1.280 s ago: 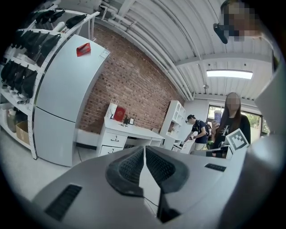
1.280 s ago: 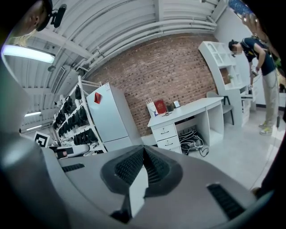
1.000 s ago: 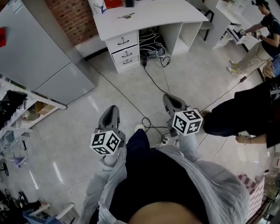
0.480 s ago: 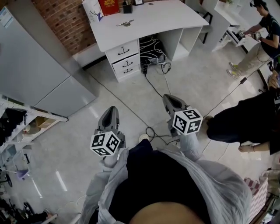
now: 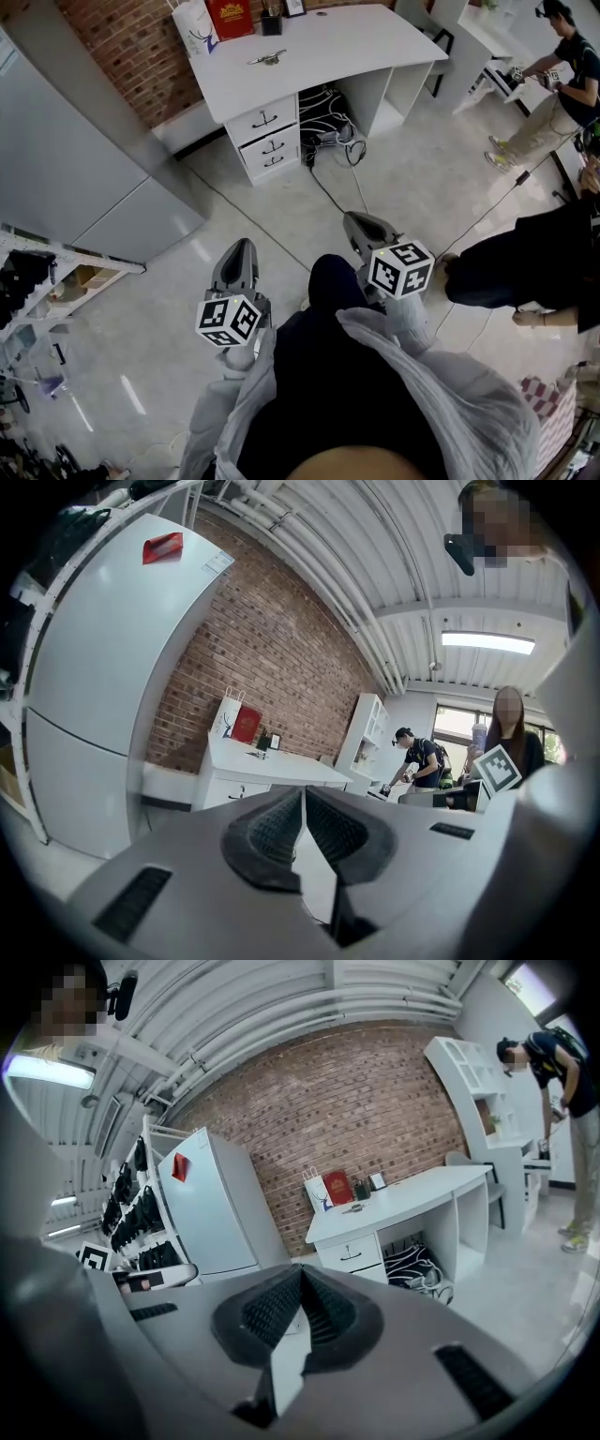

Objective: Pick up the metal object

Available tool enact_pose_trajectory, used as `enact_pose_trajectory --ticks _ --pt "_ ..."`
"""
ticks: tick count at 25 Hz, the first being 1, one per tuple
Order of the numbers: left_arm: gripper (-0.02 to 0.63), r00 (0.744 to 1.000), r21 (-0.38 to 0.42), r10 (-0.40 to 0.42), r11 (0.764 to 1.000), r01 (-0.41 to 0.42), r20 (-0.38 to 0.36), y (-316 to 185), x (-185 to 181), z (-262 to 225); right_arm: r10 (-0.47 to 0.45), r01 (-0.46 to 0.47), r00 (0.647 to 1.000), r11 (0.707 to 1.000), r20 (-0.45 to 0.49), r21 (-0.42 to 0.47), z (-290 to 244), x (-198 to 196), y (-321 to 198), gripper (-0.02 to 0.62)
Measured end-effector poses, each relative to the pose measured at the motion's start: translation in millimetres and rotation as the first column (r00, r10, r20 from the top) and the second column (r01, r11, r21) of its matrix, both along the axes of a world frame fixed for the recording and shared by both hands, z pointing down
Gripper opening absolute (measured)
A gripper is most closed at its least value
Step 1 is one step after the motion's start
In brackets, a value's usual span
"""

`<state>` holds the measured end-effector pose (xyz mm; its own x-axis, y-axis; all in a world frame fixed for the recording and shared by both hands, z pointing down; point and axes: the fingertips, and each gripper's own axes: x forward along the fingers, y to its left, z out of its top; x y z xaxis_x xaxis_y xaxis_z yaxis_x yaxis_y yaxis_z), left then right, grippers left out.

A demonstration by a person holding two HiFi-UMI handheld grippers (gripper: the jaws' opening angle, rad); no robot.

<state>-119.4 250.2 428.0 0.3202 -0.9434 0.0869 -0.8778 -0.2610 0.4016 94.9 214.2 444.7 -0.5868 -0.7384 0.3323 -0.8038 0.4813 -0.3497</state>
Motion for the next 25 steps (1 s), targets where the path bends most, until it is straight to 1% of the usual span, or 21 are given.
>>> enact_pose_trajectory --ticks 2,5,6,8,10,11,13,15,17,25 --pt "0.028 1.0 -0.008 -0.004 1.0 0.004 -0.007 -3 -2 5 -0.009 0.009 1.0 1.0 0.007 -0.008 5 -5 -5 0.008" --pt "0.029 1.0 -0.023 0.012 1.0 -0.012 -0.005 -9 1 13 -0.01 0.01 1.0 1.0 0.025 -0.021 10 -10 -10 0.008" --pt "0.029 1.0 -0.028 0.014 1.0 -0.015 -0.006 -13 2 15 -0.002 0.004 0.999 0.999 0.042 -0.033 12 -11 -13 0.009" --pt "0.028 1.0 -0.037 0.01 0.999 -0.011 -0.011 -21 3 20 0.011 -0.001 0.993 0.997 0.117 -0.079 17 -13 -21 0.022" --pt "0.028 1.0 -0.042 0.006 0.999 -0.006 -0.011 -31 2 21 0.015 0.012 0.978 0.992 0.207 -0.128 18 -16 -31 0.242" --pt "0.029 1.0 -0.042 0.007 0.999 -0.007 -0.01 -39 3 20 0.023 0.01 0.972 0.99 0.233 -0.139 16 -16 -39 0.308" --pt "0.029 1.0 -0.038 0.01 0.999 -0.01 -0.005 -57 5 18 0.037 -0.003 0.969 0.99 0.245 -0.14 13 -12 -57 0.321" --pt "0.028 1.0 -0.041 0.008 0.999 -0.008 0.003 -74 5 19 0.031 0.006 0.971 0.988 0.238 -0.153 21 -12 -72 0.324" --pt "0.029 1.0 -0.048 0.004 0.999 -0.003 0.007 -90 5 21 0.024 0.015 0.972 0.986 0.234 -0.167 28 -11 -87 0.324" --pt "0.029 1.0 -0.059 -0.004 0.998 0.005 0.011 -172 5 19 0.045 -0.007 0.977 0.984 0.21 -0.178 25 -3 -171 0.324"
